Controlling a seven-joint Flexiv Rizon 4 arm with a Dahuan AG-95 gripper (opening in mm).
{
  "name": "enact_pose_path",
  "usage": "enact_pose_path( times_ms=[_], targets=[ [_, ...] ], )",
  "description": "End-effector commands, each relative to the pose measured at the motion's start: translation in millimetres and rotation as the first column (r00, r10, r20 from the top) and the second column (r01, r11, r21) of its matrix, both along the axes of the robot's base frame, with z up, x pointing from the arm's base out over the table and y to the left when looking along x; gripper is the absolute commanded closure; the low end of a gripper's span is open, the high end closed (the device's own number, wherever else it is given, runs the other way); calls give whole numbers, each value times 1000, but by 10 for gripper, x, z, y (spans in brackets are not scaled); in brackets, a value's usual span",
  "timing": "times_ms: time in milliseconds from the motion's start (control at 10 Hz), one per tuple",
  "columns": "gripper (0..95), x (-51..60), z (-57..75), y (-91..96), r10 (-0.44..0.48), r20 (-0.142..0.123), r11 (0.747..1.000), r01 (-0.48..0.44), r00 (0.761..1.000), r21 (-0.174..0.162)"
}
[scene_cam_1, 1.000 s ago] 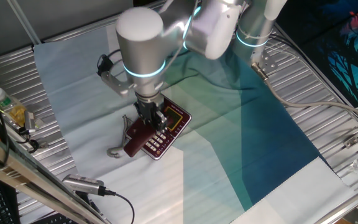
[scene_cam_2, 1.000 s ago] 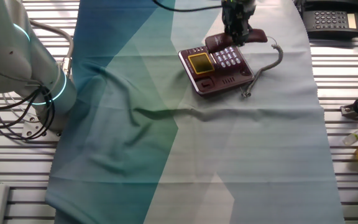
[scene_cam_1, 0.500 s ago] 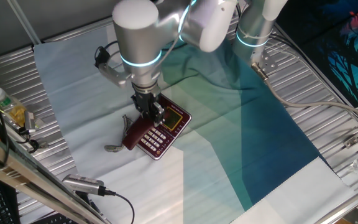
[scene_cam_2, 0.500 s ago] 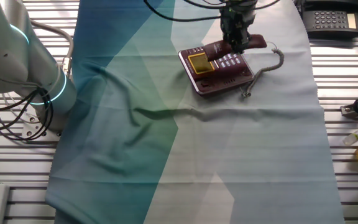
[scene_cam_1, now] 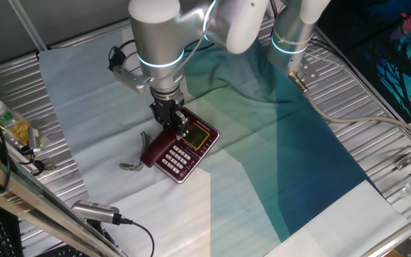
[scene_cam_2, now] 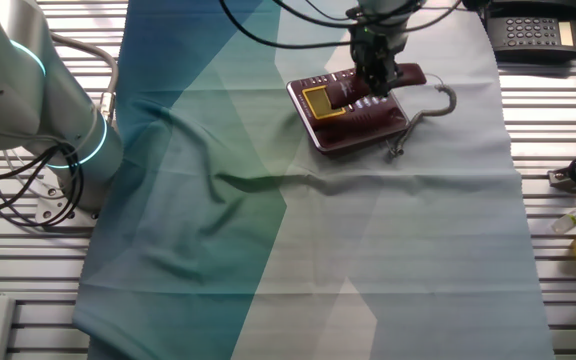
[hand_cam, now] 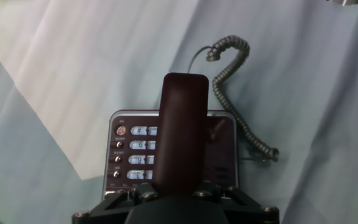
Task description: Place the handset of the telephone on the corresponding phone cradle
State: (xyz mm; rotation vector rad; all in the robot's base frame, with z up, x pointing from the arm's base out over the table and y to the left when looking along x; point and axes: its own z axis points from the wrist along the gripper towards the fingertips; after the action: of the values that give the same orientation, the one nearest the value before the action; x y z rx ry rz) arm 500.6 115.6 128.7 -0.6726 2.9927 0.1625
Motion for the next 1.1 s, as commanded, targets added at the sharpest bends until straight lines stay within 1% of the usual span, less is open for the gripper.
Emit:
enact_pose_path(
  times_ms=[100,200,500,600,1100],
  targets=[
    [950,-8,8,-18,6,-1,1000,-6,1000,-1],
    [950,-6,12,-24,11,-5,1000,-11,1000,-4],
    [950,-15,4,-48,27,-43,1000,-28,999,-14],
    [950,-25,-9,-61,31,-51,999,-32,998,-17],
    [950,-103,-70,-165,42,-53,999,-43,998,-25]
  ],
)
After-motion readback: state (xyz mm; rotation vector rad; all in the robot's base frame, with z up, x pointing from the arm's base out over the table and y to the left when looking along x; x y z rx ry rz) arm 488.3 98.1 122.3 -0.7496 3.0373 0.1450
